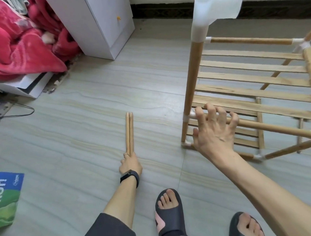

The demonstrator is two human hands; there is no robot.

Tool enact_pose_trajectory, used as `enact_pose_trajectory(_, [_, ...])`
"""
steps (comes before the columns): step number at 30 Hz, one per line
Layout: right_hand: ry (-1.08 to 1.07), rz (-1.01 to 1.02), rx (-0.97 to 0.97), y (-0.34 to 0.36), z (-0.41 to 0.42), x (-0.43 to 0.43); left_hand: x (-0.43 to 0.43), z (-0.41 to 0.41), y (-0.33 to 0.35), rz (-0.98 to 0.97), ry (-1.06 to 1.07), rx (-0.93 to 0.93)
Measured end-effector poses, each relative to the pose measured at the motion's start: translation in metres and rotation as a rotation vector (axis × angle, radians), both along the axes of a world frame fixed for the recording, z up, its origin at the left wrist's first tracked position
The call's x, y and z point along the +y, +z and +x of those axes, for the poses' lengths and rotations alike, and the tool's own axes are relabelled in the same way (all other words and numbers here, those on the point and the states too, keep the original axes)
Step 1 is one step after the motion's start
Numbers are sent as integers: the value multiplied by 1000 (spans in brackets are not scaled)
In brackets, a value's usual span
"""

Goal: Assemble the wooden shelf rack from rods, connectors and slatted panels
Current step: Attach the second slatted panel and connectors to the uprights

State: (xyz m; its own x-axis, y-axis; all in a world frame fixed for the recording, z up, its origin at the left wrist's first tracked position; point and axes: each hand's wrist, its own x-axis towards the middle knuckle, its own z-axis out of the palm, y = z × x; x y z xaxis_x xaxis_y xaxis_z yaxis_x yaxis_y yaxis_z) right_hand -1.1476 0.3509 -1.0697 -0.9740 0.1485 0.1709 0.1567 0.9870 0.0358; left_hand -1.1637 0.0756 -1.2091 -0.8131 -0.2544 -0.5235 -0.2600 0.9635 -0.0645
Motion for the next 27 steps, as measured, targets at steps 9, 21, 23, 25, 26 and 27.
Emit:
enact_pose_trajectory(9, [14, 0, 21, 0, 1, 2, 9, 7, 1, 103, 113, 42])
enact_pose_trajectory(21, [138, -228, -259, 49, 16, 17, 13, -26, 185, 1188, 430, 252])
enact_pose_trajectory(23, [116, -450, -147, 75, 21, 21, 12, -32, 233, 1160, 211, 452])
enact_pose_trajectory(25, [98, -703, 28, 107, 27, 26, 15, -36, 280, 1105, -1, 638])
enact_pose_trajectory(26, [90, -833, 106, 127, 29, 28, 19, -36, 302, 1072, -101, 717])
enact_pose_trajectory(27, [80, -979, 173, 150, 31, 28, 25, -36, 323, 1040, -198, 796])
